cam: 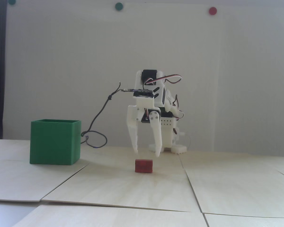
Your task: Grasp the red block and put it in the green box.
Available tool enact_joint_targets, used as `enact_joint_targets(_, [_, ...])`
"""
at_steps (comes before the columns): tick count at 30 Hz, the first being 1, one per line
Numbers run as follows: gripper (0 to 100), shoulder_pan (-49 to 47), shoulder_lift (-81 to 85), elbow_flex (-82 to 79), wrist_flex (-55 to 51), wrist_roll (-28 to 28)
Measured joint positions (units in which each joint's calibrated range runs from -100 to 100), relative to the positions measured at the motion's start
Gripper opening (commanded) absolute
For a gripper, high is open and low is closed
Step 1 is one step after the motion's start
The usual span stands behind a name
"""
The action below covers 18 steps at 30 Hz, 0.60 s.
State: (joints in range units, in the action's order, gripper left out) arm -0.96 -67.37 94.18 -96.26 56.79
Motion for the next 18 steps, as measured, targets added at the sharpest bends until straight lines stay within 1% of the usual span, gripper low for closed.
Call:
enact_joint_targets(6, [20,2.14,0.00,0.00,0.67,0.00])
enact_joint_targets(18, [20,2.14,0.00,0.00,0.67,0.00])
